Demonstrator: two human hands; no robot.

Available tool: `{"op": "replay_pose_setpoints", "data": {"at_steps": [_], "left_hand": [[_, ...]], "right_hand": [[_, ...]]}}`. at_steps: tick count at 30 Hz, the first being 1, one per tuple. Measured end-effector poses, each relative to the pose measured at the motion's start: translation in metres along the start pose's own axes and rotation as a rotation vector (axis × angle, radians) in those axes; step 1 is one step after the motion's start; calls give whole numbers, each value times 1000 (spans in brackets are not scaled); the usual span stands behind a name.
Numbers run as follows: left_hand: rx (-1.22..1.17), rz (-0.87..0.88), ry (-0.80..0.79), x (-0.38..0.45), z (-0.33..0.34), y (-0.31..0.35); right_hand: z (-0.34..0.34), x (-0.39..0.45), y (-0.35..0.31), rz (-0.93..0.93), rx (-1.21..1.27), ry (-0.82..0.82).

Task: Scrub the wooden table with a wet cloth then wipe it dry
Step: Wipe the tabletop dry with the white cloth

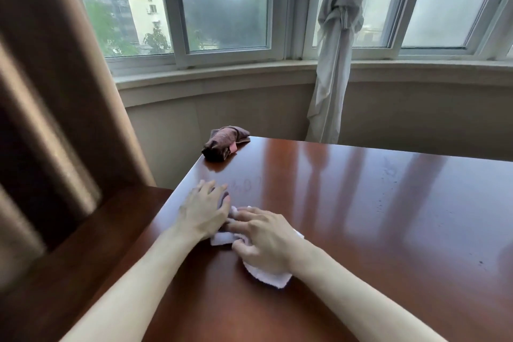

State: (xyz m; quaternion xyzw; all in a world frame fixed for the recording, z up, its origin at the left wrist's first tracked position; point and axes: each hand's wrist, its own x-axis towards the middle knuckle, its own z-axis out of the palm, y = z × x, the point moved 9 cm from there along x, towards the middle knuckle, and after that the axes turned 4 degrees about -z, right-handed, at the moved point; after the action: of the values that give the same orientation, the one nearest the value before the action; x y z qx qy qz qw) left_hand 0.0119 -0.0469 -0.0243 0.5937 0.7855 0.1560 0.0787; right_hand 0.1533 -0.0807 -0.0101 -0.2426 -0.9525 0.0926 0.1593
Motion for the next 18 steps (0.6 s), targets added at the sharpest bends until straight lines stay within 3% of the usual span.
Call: {"op": "replay_pose_setpoints", "data": {"at_steps": [12,15,18], "left_hand": [[111,-65,72,-8,11,-27],[108,-79,85,-8,11,-25],[102,-85,50,-9,11,-25]], "right_hand": [[-31,137,275,447,-132,-49],[-38,148,297,537,-131,18],[-34,136,273,475,-138,-8]]}}
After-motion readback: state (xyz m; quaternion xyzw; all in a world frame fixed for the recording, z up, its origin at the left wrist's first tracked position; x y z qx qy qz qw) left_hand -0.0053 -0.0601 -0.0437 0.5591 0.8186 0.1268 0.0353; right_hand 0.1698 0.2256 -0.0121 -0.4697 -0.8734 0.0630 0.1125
